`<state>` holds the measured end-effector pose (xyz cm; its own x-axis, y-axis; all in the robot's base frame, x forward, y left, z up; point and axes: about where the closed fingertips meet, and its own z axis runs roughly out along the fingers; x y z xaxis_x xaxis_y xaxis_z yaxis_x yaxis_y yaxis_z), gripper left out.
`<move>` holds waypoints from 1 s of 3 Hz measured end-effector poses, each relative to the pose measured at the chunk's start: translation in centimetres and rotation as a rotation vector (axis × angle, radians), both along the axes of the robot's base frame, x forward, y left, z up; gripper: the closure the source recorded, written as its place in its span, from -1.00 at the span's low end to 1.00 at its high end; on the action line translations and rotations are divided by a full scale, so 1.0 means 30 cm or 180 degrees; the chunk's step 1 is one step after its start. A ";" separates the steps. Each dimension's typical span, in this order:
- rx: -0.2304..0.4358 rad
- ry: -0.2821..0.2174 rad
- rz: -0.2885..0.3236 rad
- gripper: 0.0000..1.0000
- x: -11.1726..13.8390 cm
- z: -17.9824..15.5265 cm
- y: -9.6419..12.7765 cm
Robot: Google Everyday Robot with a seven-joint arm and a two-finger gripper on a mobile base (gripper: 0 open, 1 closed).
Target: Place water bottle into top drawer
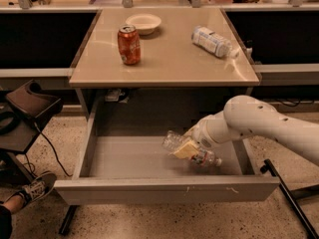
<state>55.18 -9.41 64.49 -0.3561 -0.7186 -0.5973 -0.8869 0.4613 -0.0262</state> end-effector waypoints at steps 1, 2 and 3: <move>-0.0059 0.0137 -0.0138 1.00 0.074 -0.104 -0.047; -0.0062 0.0149 -0.0150 0.63 0.079 -0.114 -0.052; -0.0062 0.0149 -0.0150 0.18 0.079 -0.114 -0.052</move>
Offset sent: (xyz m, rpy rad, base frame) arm 0.0198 -0.0125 -0.0279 -0.0166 0.0376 -0.0389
